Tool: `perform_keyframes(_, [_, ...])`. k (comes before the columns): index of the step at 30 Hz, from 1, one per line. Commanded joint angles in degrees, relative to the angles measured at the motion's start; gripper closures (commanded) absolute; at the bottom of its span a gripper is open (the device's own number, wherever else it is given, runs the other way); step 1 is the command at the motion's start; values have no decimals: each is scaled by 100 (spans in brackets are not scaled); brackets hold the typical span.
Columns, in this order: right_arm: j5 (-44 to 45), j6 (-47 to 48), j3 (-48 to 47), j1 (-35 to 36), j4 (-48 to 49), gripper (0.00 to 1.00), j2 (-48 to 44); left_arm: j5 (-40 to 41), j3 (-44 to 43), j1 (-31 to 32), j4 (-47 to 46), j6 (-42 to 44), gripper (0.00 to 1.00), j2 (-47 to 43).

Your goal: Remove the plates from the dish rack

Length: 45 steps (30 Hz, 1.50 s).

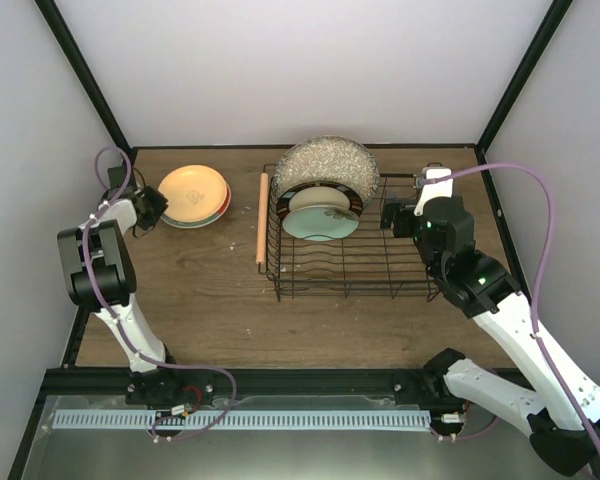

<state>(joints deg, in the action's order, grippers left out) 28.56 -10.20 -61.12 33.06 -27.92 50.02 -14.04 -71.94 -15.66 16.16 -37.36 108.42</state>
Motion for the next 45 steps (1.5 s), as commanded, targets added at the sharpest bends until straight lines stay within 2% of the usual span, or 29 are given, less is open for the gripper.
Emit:
perform_keyframes(1, [77, -114, -229, -47, -25, 0, -66, 70, -162, 62, 38, 124, 73, 66])
perform_keyframes(5, [70, -130, -212, -41, -37, 0, -93, 75, -167, 86, 22, 133, 62, 77])
perform_keyframes(8, [68, -115, -199, -40, -52, 0, -98, 227, -208, 81, 124, 141, 46, 21])
perform_keyframes(9, [66, -116, -203, -45, -54, 0, -98, 356, -234, 79, 200, 146, 40, -13])
perform_keyframes(13, [70, -103, -207, -41, -79, 0, -102, 1135, -362, 4, 642, 68, 24, -311])
perform_keyframes(15, [78, -97, -199, -41, -79, 0, -106, 1524, -444, -52, 843, -39, 21, -504])
perform_keyframes(18, [62, -89, -162, -42, -52, 0, -106, 1674, -582, -97, 881, -177, 20, -764])
perform_keyframes(21, [22, -66, -97, -42, 32, 0, -98, 1227, -741, -25, 524, -30, 21, -991])
perform_keyframes(22, [1, -61, -81, -45, 62, 0, -91, 835, -750, 68, 144, 162, 23, -1068])
perform_keyframes(25, [-64, -40, -33, -45, 166, 0, -42, -1288, -986, 574, -1267, 1299, 27, -1052])
perform_keyframes(27, [-116, -22, -10, -41, 224, 0, -1, -2325, -1532, 1186, -1003, 2470, 27, -969])
perform_keyframes(30, [-163, -31, 8, -44, 272, 0, 49, -3127, -2057, 2132, 61, 4580, 27, -1038])
perform_keyframes(33, [-186, -57, 30, -44, 298, 0, 28, -3046, -1947, 2933, 802, 6201, 30, -1268])
perform_keyframes(37, [-124, -147, 72, -43, 176, 0, -124, -2368, -1421, 3823, 1168, 7893, 37, -1609])
perform_keyframes(41, [-37, -262, 145, -45, 25, 0, -327, -1782, -989, 4308, 1130, 8767, 42, -1772])
perform_keyframes(45, [23, -289, 158, -45, -70, 0, -413, -1525, -952, 4518, 1138, 9171, 46, -1659])
